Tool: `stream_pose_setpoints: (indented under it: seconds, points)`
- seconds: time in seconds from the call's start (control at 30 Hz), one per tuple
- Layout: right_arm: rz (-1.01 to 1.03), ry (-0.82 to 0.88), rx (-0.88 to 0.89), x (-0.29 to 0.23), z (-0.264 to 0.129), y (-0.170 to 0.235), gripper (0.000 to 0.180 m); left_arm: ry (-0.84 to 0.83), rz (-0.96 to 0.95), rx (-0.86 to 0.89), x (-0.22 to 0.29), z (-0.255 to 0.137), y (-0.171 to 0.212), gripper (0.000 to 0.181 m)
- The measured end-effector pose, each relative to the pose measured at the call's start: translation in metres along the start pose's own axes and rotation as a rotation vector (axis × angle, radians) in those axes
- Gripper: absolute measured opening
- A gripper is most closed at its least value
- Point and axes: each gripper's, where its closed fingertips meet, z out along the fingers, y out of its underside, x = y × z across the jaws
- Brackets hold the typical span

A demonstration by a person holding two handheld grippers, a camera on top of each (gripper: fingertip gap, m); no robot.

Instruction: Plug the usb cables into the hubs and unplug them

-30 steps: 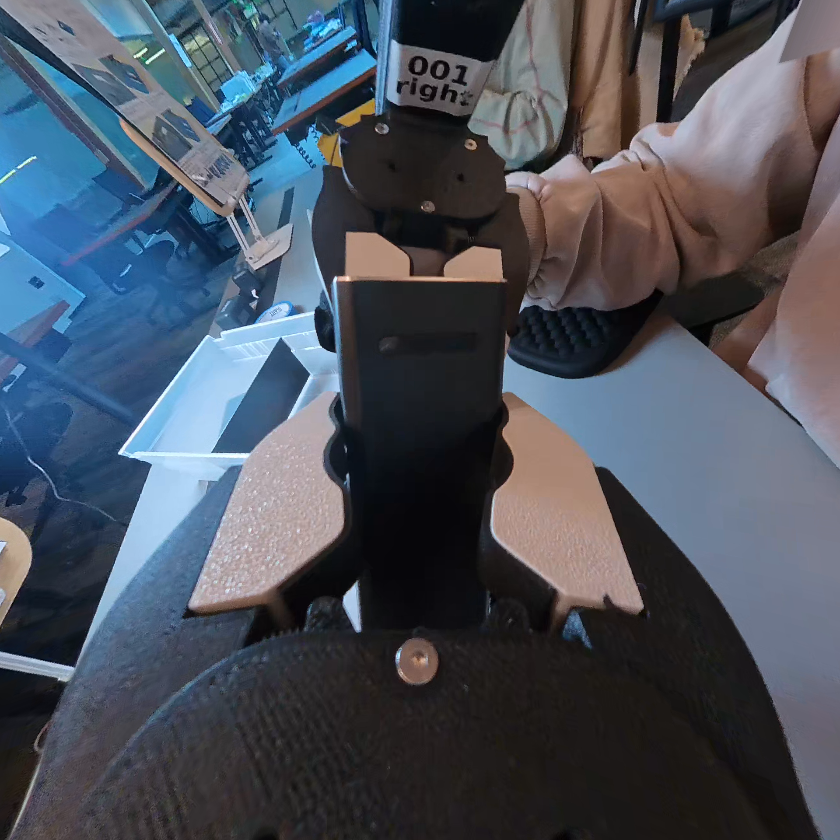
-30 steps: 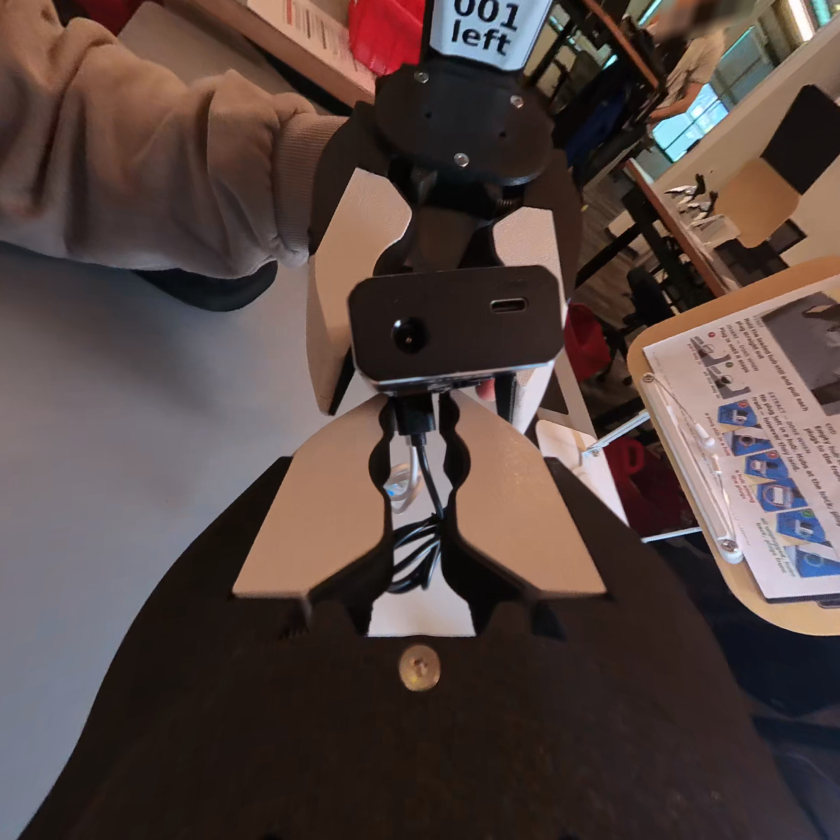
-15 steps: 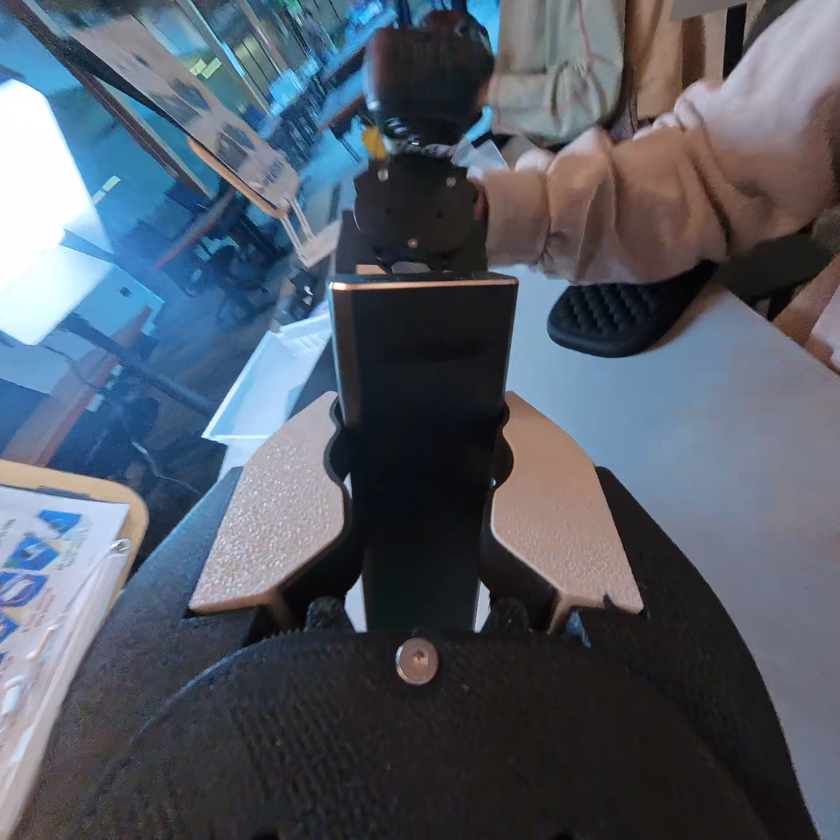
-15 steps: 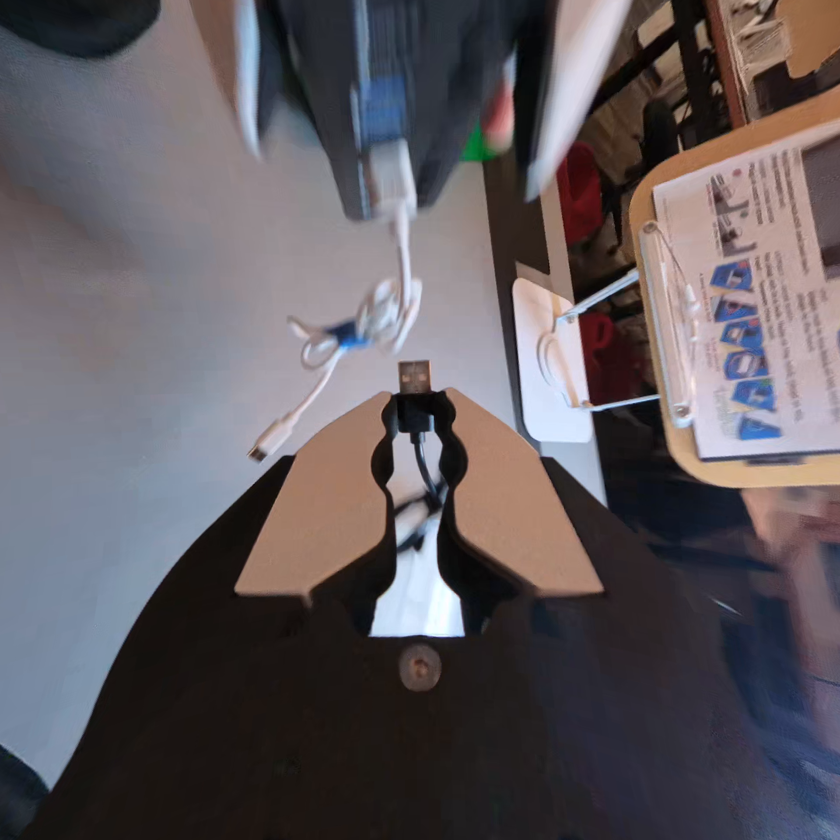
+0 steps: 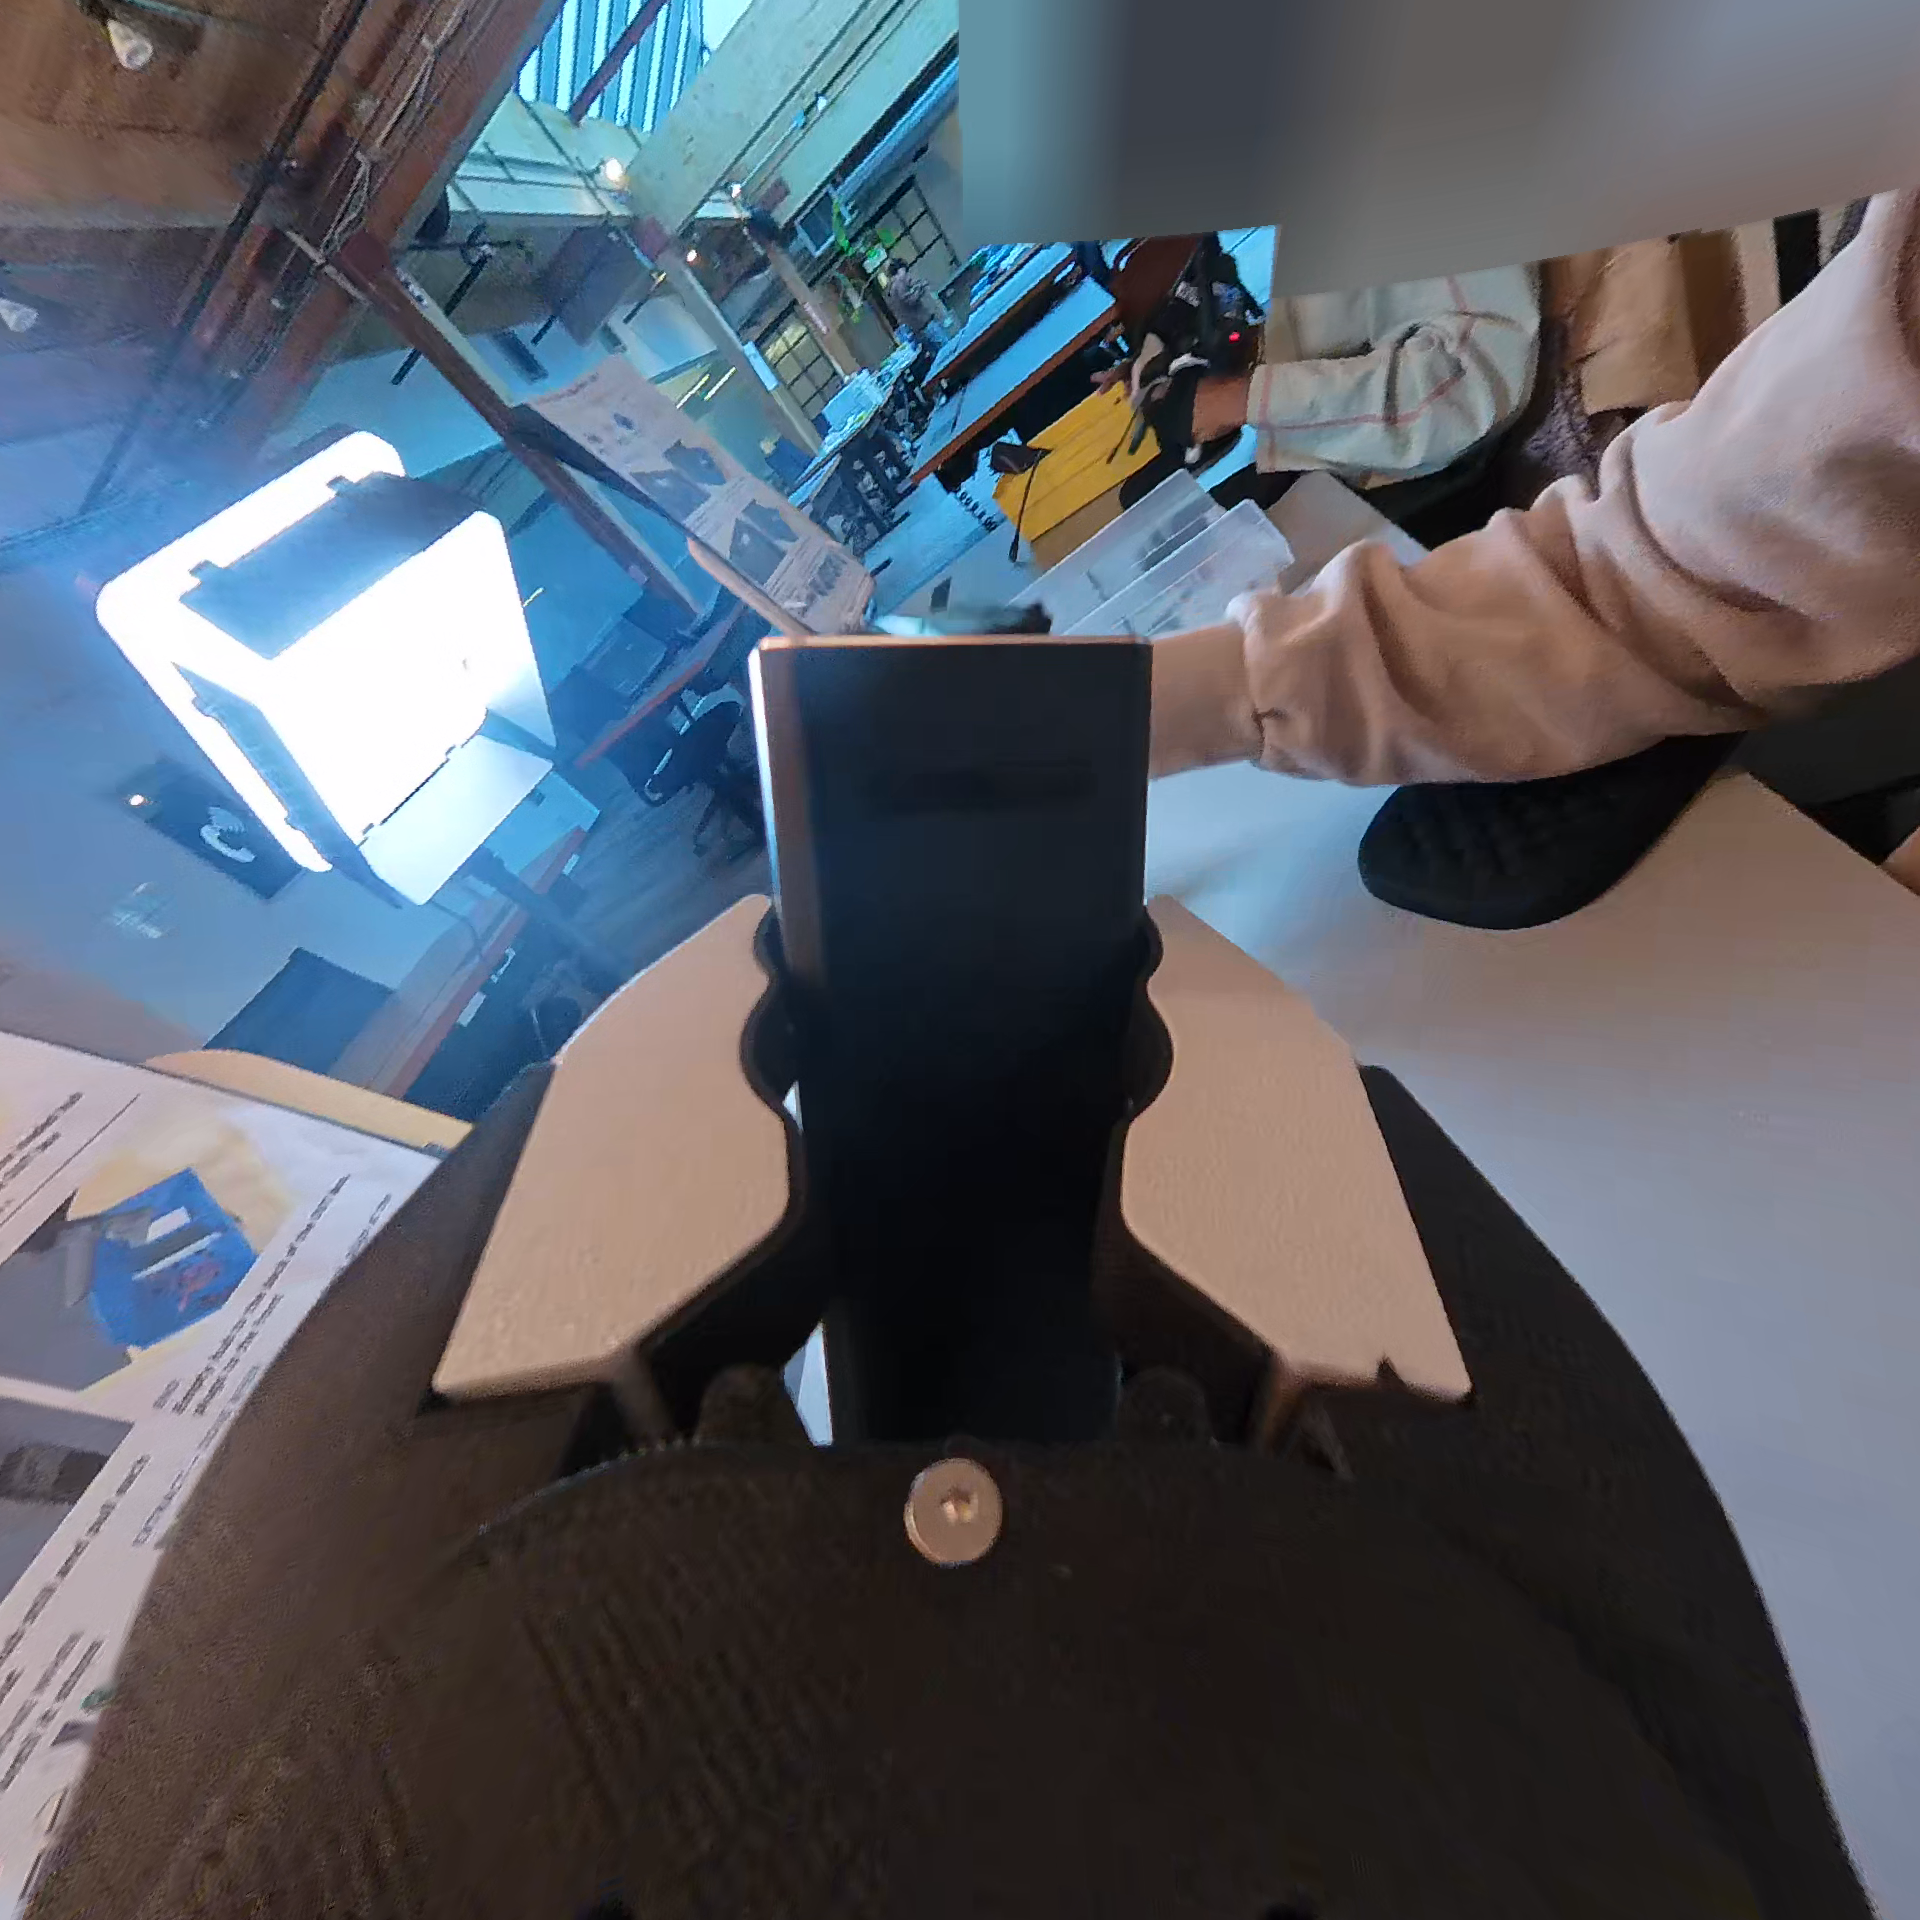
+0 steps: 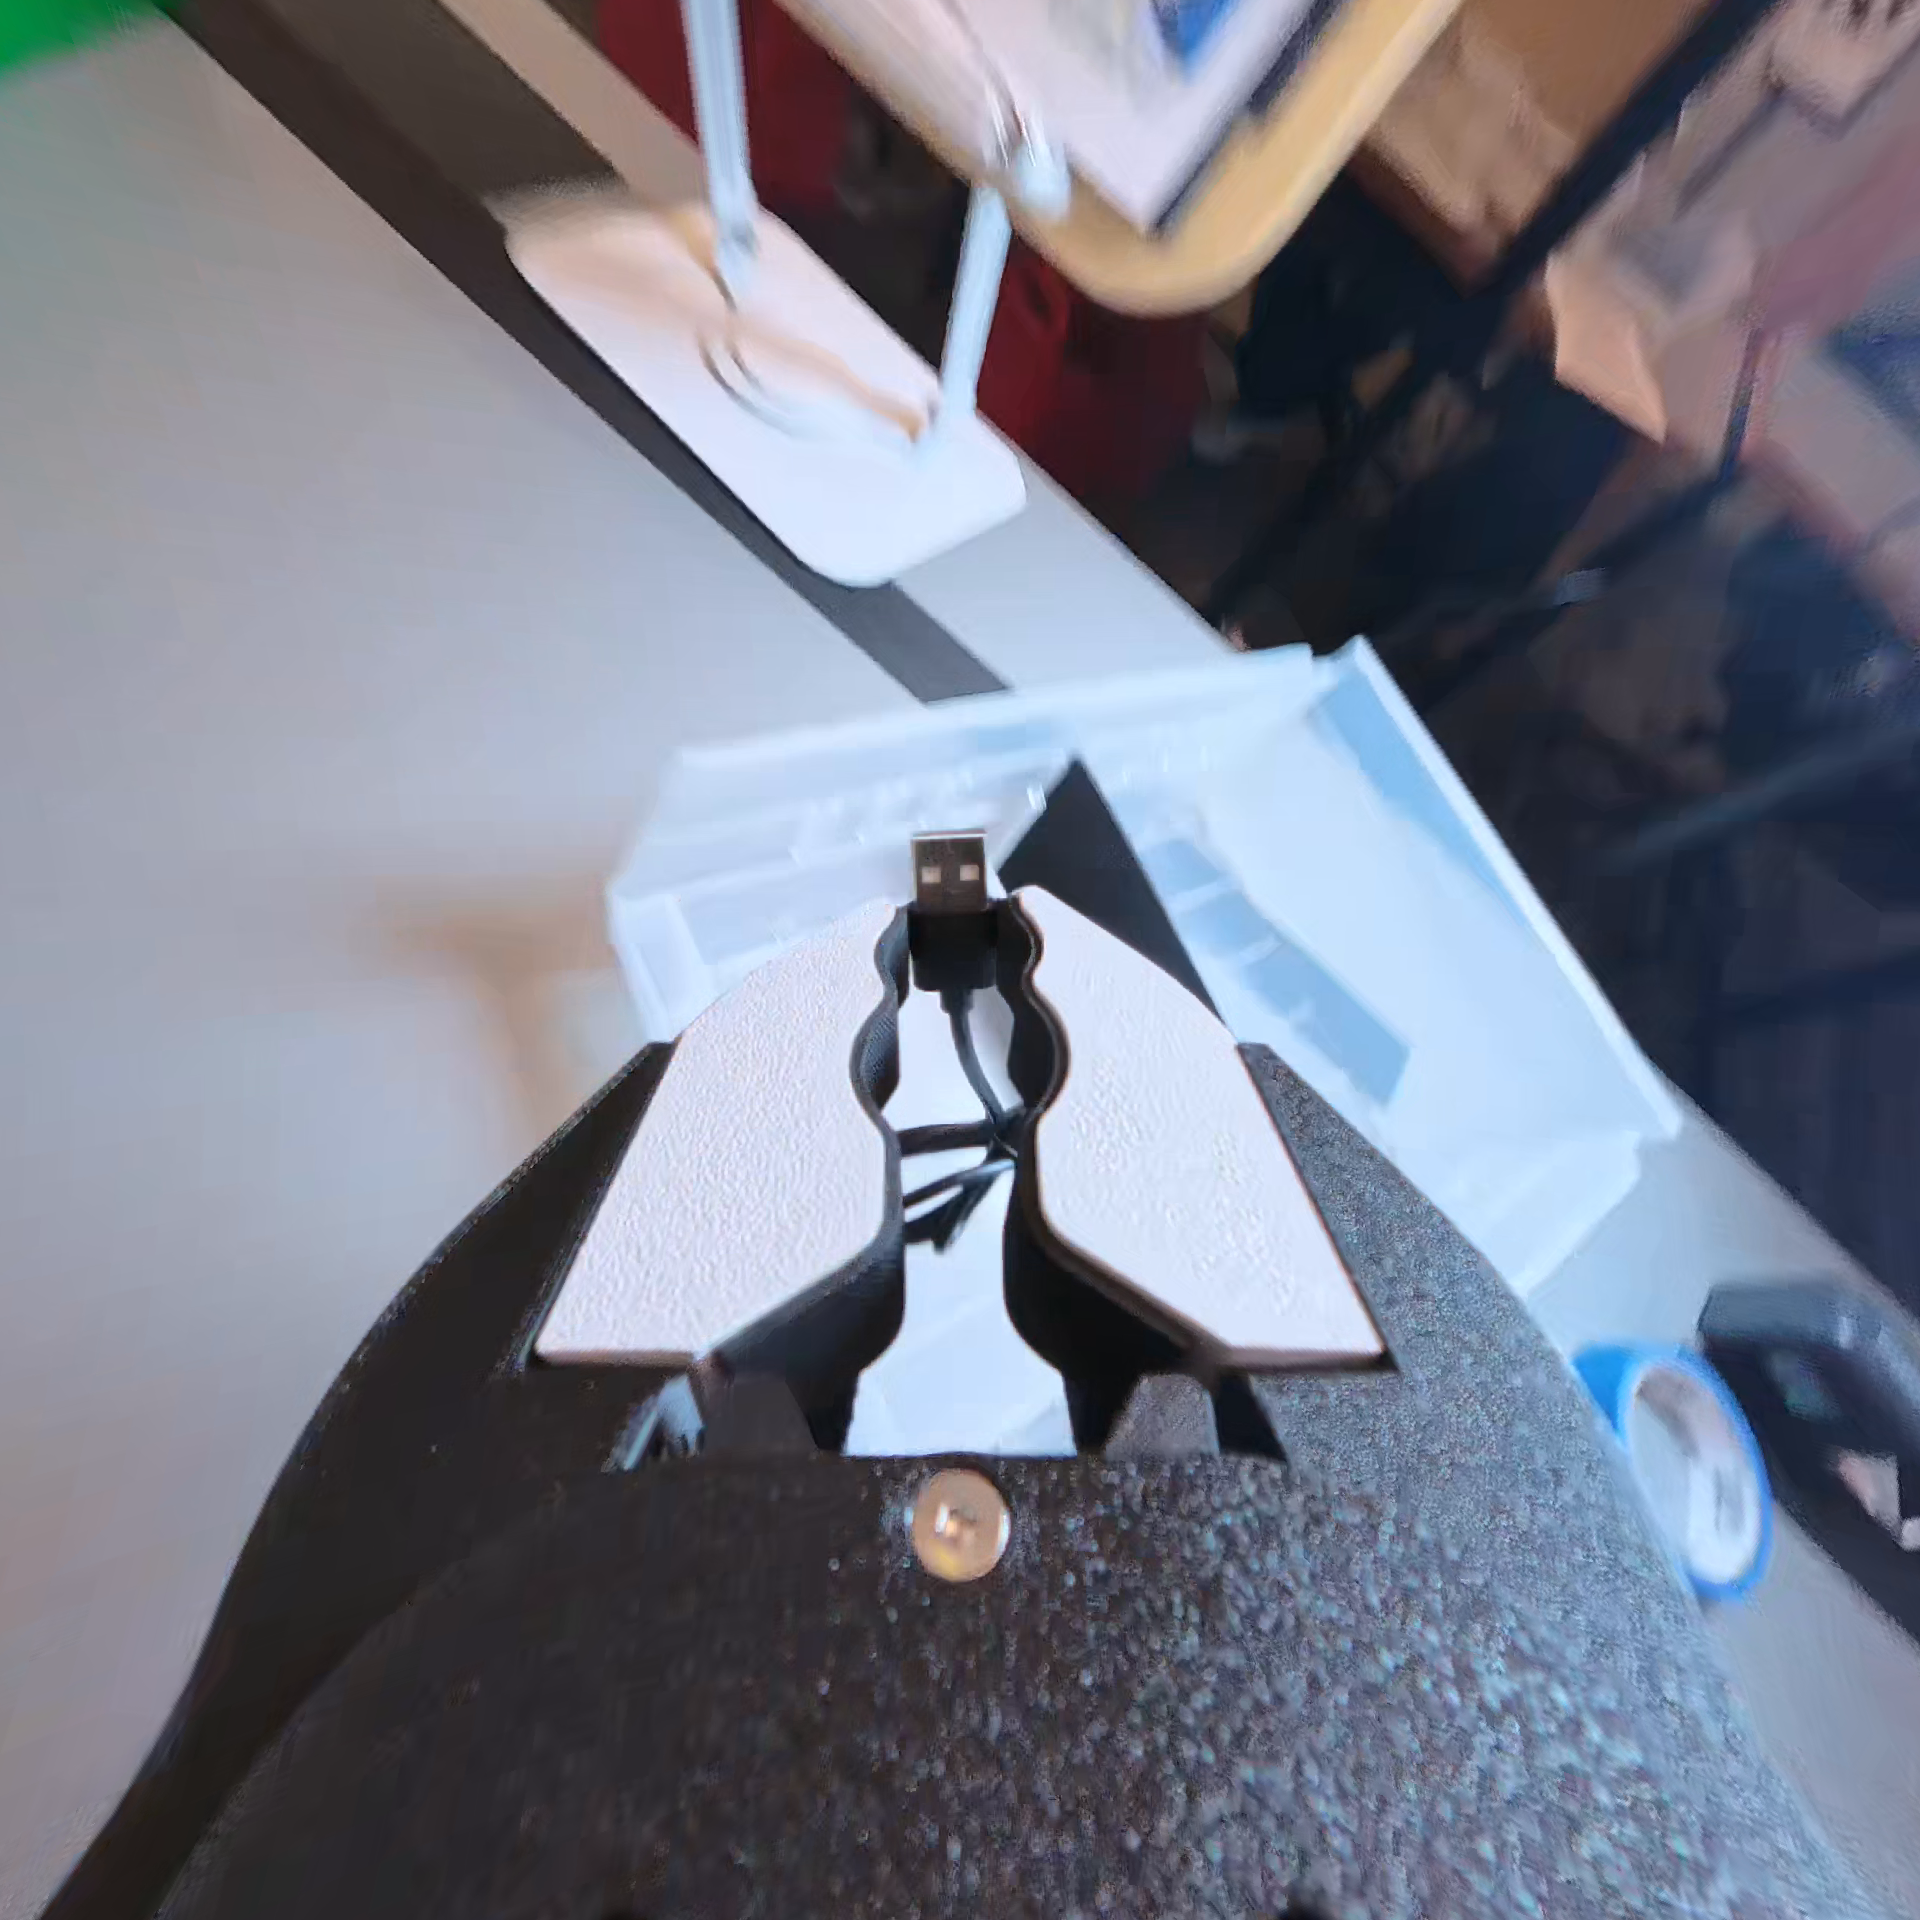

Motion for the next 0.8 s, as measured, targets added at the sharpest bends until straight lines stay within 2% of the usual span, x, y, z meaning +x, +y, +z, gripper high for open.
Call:
stream_pose_setpoints:
  seconds: [0.07, 0.13, 0.2, 0.23, 0.3, 0.37, 0.47, 0.57, 0.7, 0.8]
  points:
    - [0.062, 0.082, -0.115, 0.017, 0.018, 0.032, 0.016, 0.017, -0.002, 0.017, 0.004, 0.004, -0.003, 0.062]
    - [0.100, 0.187, -0.171, 0.034, 0.027, 0.052, 0.031, 0.034, -0.014, 0.028, 0.006, 0.010, -0.001, 0.062]
    - [0.123, 0.215, -0.124, 0.039, 0.024, 0.044, 0.045, 0.048, -0.033, 0.035, 0.007, 0.015, 0.004, 0.062]
    - [0.138, 0.217, -0.058, 0.039, 0.019, 0.030, 0.045, 0.053, -0.045, 0.038, 0.007, 0.018, 0.006, 0.062]
    - [0.161, 0.081, 0.122, 0.019, 0.004, -0.011, 0.046, 0.071, -0.079, 0.051, 0.007, 0.022, 0.012, 0.062]
    - [0.133, -0.165, 0.322, -0.024, -0.021, -0.057, 0.039, 0.095, -0.120, 0.064, 0.008, 0.026, 0.019, 0.062]
    - [-0.036, -0.430, 0.507, -0.094, -0.061, -0.105, 0.039, 0.157, -0.177, 0.088, 0.016, 0.033, 0.027, 0.063]
    - [-0.201, -0.636, 0.542, -0.166, -0.085, -0.122, 0.039, 0.219, -0.220, 0.120, 0.026, 0.042, 0.031, 0.063]
    - [-0.378, -0.647, 0.481, -0.219, -0.071, -0.118, 0.029, 0.287, -0.241, 0.113, 0.042, 0.056, 0.037, 0.063]
    - [-0.414, -0.682, 0.469, -0.235, -0.067, -0.112, 0.023, 0.318, -0.234, 0.089, 0.051, 0.064, 0.041, 0.062]
